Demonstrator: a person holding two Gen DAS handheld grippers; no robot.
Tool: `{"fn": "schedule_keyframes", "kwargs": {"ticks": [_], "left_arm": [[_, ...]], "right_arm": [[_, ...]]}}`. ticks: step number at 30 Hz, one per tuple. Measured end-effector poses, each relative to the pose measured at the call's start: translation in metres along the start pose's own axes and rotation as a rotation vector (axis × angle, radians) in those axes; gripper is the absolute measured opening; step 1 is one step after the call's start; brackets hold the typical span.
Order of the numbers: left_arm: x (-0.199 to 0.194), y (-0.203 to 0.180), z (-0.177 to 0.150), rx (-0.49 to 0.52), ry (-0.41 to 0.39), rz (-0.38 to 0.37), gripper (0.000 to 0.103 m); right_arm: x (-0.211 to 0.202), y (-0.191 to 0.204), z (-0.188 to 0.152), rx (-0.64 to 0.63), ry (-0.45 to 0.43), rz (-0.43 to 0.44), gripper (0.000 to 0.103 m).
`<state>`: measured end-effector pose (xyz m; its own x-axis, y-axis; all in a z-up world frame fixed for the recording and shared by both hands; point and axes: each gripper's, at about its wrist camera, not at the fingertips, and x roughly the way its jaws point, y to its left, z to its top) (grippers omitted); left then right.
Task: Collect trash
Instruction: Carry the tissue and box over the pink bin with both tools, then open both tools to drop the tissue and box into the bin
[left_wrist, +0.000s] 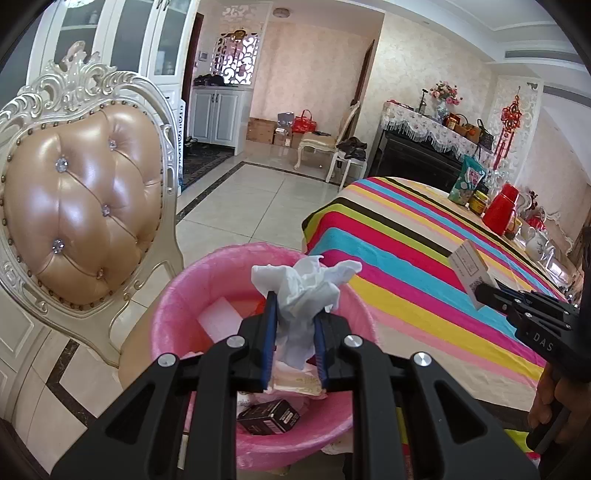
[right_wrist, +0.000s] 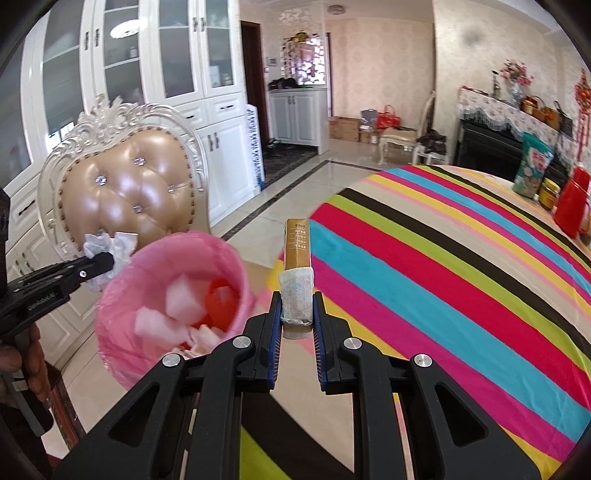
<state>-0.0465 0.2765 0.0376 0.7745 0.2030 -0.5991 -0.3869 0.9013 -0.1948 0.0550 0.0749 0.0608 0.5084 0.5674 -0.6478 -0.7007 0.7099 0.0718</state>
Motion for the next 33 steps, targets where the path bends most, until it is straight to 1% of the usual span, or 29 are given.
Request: {"fn": "schedule_keyframes", "kwargs": {"ticks": [7,16,24,27,31,33], "left_arm": [[-0.003,0.016,-0.001,-0.023,-0.005,0.024,0.018],[-0.005,0.032,-0.002,-0.052,-0.008,0.043,0.018],[-0.004,0.040,-0.001,-0.075,-0.012,0.046,0.019],[-0.002,0.044,0.000,-0.084,-0.008,0.044,0.025],[-0.002,0.047,0.001,-0.096,-0.010,0.041,0.039],[-0.001,0.050,0.001,-0.103,-0.011,0.035,0.043]], "right_arm": [[0.018,0.032,0.007,-0.044,0.033,0.080,0.016],[0.043,0.066,0.009,-0.101,0.088,0.158,0.016],[0.059,0.084,0.009,-0.134,0.127,0.192,0.016],[0.063,0.089,0.011,-0.145,0.132,0.203,0.016],[0.065,0.090,0.013,-0.149,0.132,0.213,0.016],[0.067,0.089,0.014,-0.145,0.135,0.218,0.019]]}}
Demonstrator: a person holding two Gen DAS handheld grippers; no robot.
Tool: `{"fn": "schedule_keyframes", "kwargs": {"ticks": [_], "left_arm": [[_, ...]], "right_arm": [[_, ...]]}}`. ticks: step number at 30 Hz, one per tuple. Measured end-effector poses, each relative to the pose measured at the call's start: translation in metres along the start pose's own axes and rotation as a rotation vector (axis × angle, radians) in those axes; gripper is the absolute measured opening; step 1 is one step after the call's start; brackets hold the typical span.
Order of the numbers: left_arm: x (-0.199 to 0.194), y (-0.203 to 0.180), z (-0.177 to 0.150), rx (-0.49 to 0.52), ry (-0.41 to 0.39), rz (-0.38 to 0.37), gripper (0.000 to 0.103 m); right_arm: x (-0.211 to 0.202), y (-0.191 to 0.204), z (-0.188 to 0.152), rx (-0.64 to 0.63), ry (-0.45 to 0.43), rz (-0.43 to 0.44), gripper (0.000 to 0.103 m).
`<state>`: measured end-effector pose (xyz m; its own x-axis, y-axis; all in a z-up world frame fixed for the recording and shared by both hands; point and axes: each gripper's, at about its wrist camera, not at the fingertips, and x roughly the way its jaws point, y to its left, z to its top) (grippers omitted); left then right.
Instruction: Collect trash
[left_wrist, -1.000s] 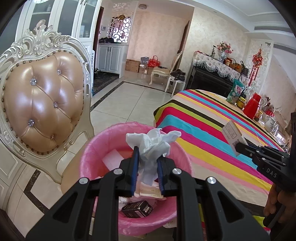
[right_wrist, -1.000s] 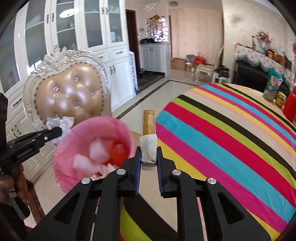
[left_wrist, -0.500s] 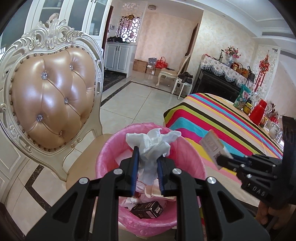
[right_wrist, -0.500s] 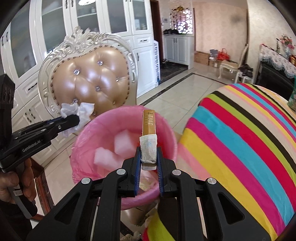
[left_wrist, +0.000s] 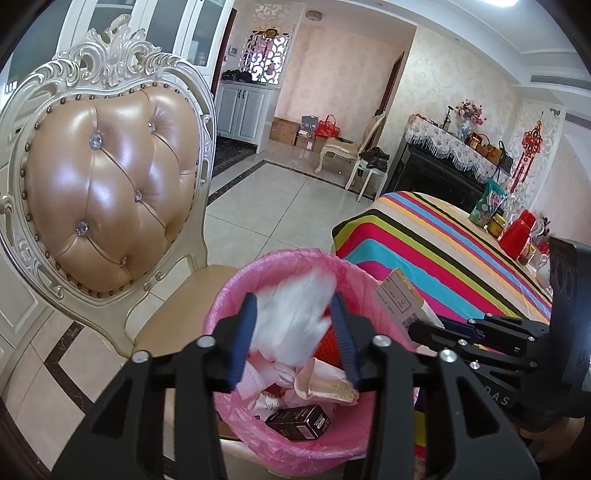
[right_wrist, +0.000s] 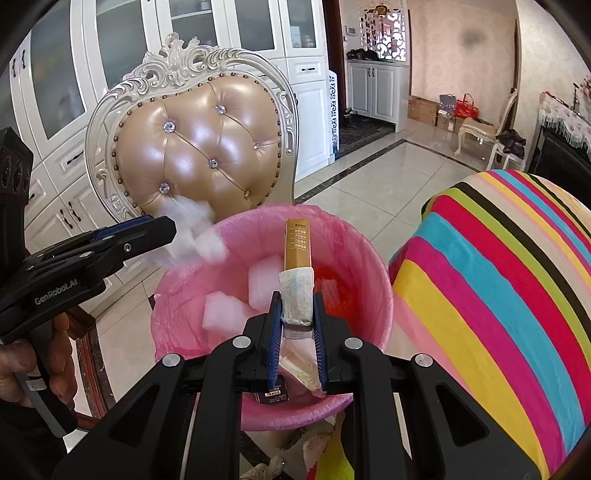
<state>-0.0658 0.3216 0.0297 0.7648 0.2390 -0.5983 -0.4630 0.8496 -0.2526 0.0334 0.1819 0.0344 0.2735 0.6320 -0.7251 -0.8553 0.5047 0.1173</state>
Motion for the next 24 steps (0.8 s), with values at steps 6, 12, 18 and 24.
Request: {"fn": "schedule_keyframes", "kwargs": {"ticks": [6,12,18,24], "left_arm": [[-0.002,0.005,-0.001,-0.019,-0.004,0.009,0.056],[-0.011,0.003,-0.011,-0.013,0.010,0.028,0.073],[-0.019,-0.010,-0.029,0.018,0.061,0.040,0.089],[-0.033,-0.020,-0.048,0.039,0.080,0.058,0.095]], "right_arm": [[0.001,-0.005,-0.004,0.015,-0.003,-0.004,0.049],[-0.008,-0.017,-0.018,0.054,-0.005,-0.027,0.053],[-0.019,-0.025,-0.039,0.078,0.000,-0.061,0.056],[-0.038,-0.027,-0.056,0.084,-0.032,-0.098,0.066]]}}
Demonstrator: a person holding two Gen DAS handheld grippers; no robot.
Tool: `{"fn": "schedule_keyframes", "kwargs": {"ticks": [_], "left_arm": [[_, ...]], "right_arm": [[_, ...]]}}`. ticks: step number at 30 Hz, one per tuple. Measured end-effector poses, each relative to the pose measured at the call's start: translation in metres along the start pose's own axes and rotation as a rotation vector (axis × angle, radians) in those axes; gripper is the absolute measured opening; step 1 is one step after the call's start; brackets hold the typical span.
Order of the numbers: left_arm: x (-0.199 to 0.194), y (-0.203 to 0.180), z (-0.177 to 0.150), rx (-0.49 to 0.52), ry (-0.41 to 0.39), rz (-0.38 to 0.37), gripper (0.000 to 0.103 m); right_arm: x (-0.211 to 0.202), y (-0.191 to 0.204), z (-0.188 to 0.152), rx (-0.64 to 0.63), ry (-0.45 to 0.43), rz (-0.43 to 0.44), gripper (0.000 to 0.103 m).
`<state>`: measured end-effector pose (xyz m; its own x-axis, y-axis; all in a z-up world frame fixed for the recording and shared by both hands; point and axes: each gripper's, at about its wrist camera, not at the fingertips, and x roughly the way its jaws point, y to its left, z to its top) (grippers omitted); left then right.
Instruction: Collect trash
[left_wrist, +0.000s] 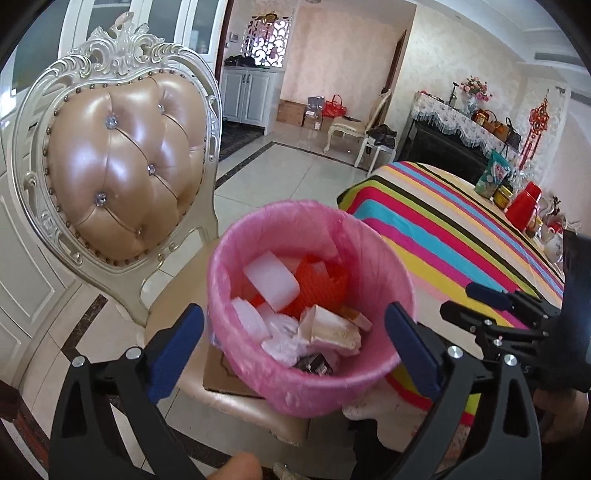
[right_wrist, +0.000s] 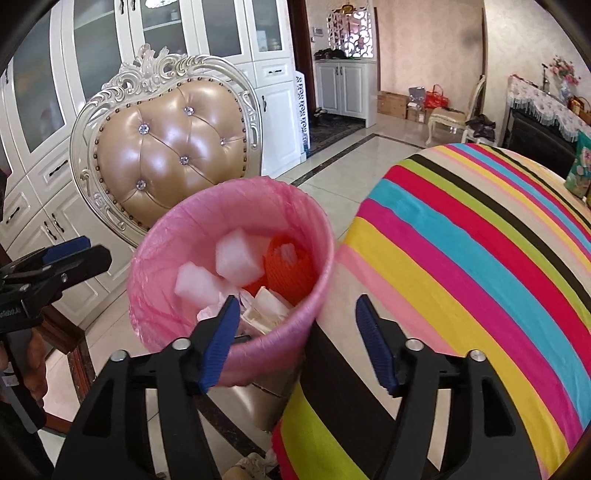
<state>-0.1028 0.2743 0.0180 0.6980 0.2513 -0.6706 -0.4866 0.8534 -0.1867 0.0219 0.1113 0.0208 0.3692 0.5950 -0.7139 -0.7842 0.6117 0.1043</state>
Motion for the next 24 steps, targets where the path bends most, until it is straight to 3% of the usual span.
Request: {"fn": "schedule_keyframes", "kwargs": {"ticks": [4,24], "left_arm": [[-0.007,-0.004,-0.008,0.007,0.003,0.026,0.098],[-0.013,-0.007,-0.015,0.010,0.008,0.040,0.098]], "right_arm": [[-0.011,0.001,-0.006,-0.006,-0.021,-0.002,0.079],[-0.016,0.012,-0.005,-0.032,-0.037,0.027,0.080]]}}
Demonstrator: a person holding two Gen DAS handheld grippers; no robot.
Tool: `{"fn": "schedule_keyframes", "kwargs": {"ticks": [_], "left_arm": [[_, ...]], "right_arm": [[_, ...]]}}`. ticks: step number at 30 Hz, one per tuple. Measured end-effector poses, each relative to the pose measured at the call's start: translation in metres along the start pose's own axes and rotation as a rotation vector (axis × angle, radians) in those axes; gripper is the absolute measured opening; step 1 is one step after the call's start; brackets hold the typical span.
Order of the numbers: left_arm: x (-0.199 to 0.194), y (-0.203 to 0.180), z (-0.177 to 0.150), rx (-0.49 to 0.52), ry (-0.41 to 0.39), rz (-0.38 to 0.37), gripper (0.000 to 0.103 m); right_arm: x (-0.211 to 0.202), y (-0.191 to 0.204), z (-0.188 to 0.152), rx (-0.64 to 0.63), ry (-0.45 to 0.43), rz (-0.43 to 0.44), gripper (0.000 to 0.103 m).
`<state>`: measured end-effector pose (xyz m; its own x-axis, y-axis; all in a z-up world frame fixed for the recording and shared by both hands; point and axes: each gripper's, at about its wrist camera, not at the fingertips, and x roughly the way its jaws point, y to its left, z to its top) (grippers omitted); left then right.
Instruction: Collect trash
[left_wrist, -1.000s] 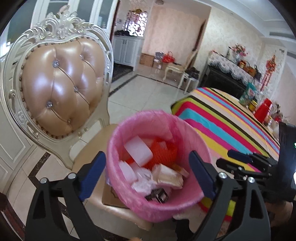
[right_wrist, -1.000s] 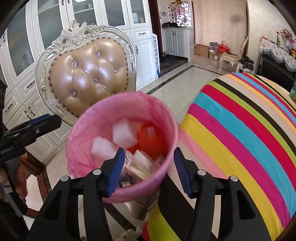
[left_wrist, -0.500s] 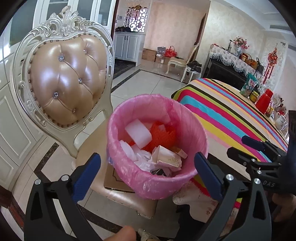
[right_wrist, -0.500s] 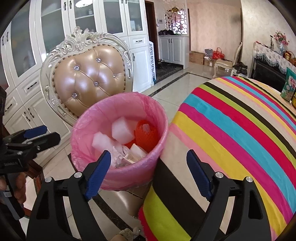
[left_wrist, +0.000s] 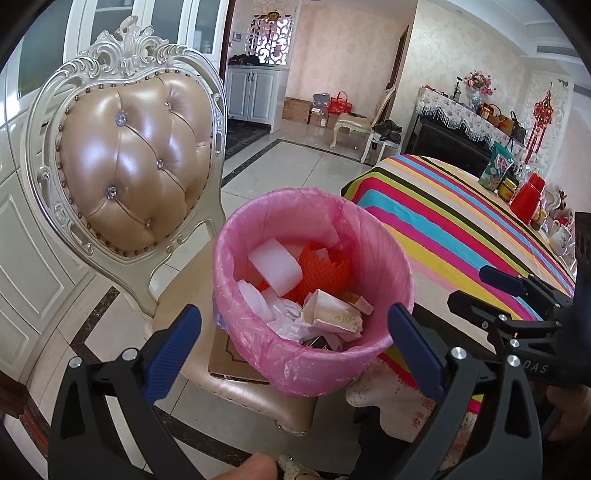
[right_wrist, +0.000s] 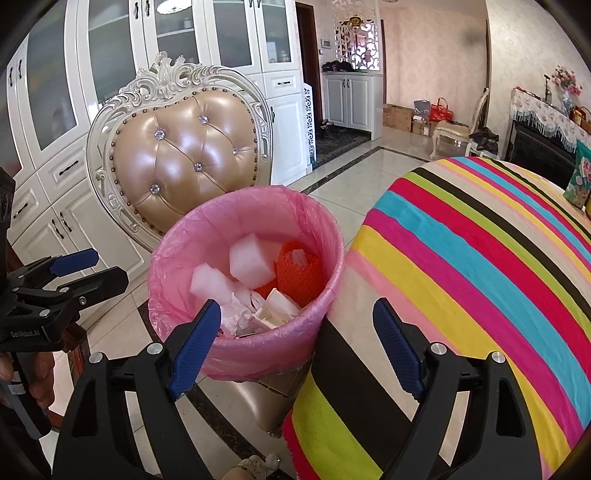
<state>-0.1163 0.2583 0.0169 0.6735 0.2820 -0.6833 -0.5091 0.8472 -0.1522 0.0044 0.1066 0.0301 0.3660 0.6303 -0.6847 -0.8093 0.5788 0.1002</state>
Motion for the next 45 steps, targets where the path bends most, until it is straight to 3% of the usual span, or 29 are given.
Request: {"fn": "schedule_keyframes", "kwargs": {"ticks": [45], "left_arm": [[-0.0003,-0.0010,0.0031,0.002,-0.012,-0.021,0.098]], "right_arm": [[0.0001,-0.0018,-0.0029,-0.008,0.007,0.005,0.080]]}}
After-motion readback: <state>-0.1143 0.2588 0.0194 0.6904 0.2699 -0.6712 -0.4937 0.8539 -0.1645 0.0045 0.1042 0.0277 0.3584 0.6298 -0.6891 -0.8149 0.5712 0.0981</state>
